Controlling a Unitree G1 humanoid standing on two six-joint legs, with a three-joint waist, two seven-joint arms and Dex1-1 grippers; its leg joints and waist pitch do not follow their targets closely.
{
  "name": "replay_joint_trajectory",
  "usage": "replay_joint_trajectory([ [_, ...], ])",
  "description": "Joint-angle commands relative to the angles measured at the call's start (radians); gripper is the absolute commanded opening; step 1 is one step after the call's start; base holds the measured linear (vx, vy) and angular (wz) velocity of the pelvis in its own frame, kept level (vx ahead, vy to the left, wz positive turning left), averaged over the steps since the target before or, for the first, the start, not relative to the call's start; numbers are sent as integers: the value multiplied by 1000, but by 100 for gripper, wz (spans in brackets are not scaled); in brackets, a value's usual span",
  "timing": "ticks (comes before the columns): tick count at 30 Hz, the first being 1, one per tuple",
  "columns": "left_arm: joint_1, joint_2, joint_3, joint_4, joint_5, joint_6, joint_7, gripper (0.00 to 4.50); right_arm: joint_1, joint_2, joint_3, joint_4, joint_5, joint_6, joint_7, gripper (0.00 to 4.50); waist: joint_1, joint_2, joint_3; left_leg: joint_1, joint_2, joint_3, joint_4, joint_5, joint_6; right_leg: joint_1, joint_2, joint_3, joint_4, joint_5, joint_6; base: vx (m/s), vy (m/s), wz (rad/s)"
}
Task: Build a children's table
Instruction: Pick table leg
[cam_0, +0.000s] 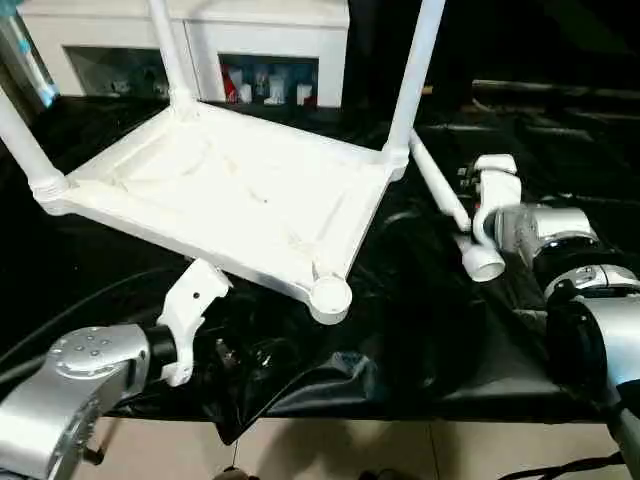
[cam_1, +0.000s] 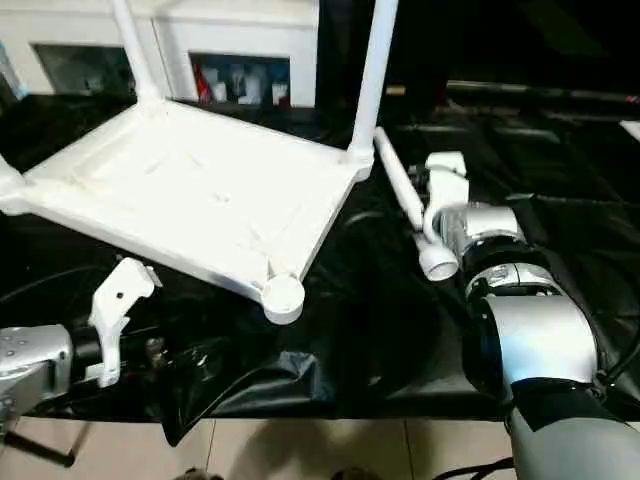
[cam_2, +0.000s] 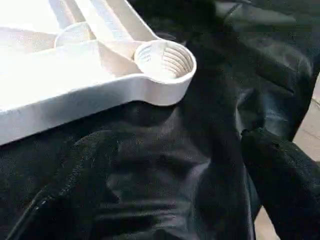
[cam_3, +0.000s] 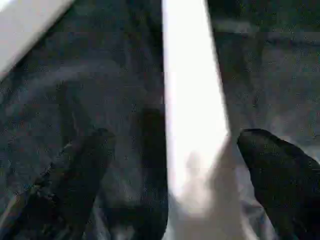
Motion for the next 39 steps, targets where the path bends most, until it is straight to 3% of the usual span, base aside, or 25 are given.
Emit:
replay_joint_trajectory([
  [1,4,16,8,-28,-15,19,-8,445,-13,-13,4,12,-16,15,3,450,5,5,-57,5,6,2,-69,-224,6,49,-31,36,-58,-194,-232,0,0,0],
  [3,19,39,20,-65,-36,47,-9,445,3,-21,-3,24,-15,19,-3,450,8,14,-55,1,5,2,-66,-174,17,49,-30,36,-51,-121,-253,0,0,0],
  [4,22,43,23,-72,-39,51,-9,445,5,-23,-4,25,-14,20,-2,450,8,11,-55,-3,5,4,-63,-140,31,50,-27,35,-47,-73,-264,0,0,0],
  [5,26,51,27,-79,-45,58,-12,445,9,-24,-5,26,-14,21,-1,450,10,16,-49,-4,4,4,-65,-146,39,48,-27,34,-49,-73,-272,0,0,0],
  [8,29,60,33,-88,-52,66,-17,445,14,-25,-6,28,-15,24,1,450,11,17,-41,1,7,4,-69,-206,30,45,-28,34,-57,-147,-267,0,0,0],
  [14,26,102,43,-104,-78,91,-34,450,15,-32,-5,34,-29,36,33,403,17,18,-33,6,8,3,-74,-272,2,39,-30,36,-65,-241,-239,0,0,0],
  [16,25,118,40,-114,-96,104,-43,450,13,-34,4,36,-36,44,57,372,17,8,-40,7,10,4,-73,-265,1,42,-29,36,-63,-241,-238,0,0,0],
  [20,22,126,39,-121,-114,118,-47,450,14,-41,12,37,-43,43,71,334,21,12,-42,6,11,4,-72,-239,-6,41,-31,37,-59,-212,-246,0,0,0],
  [22,19,126,36,-117,-114,117,-45,450,15,-45,14,38,-45,45,75,322,22,4,-46,4,9,6,-70,-218,0,45,-32,38,-56,-194,-248,0,0,0],
  [28,12,125,32,-106,-118,106,-35,450,25,-54,1,38,-45,46,61,269,24,3,-54,3,9,8,-65,-178,7,48,-31,38,-52,-156,-255,0,0,0],
  [31,0,130,31,-92,-125,103,-31,450,42,-60,-45,37,-18,40,29,233,28,6,-58,5,8,9,-63,-180,4,48,-30,38,-50,-144,-259,0,0,0],
  [32,-3,130,29,-88,-125,102,-31,450,47,-61,-59,36,-7,37,20,228,30,16,-66,7,8,7,-61,-184,-1,52,-32,37,-46,-143,-262,0,0,0],
  [34,-10,130,26,-79,-123,99,-30,450,57,-64,-91,35,19,27,-3,214,29,10,-63,5,7,8,-62,-199,-6,51,-30,37,-49,-150,-257,0,0,0],
  [36,-22,126,20,-63,-119,87,-30,450,68,-64,-139,31,61,-2,-25,206,31,16,-70,8,6,7,-59,-215,-13,52,-32,37,-48,-161,-251,0,0,0],
  [37,-22,126,20,-63,-119,87,-30,450,68,-64,-139,31,61,-2,-25,198,30,13,-68,7,6,8,-60,-224,-15,50,-32,37,-51,-171,-249,0,0,0],
  [38,-45,111,11,-33,-109,62,-25,450,85,-60,-186,25,105,-37,-37,197,30,19,-77,11,6,7,-57,-235,-21,52,-32,35,-50,-174,-249,0,0,0],
  [39,-59,99,3,-16,-101,43,-18,450,97,-58,-211,21,128,-64,-42,196,31,16,-75,11,5,7,-57,-242,-20,50,-32,35,-53,-182,-246,0,0,0],
])
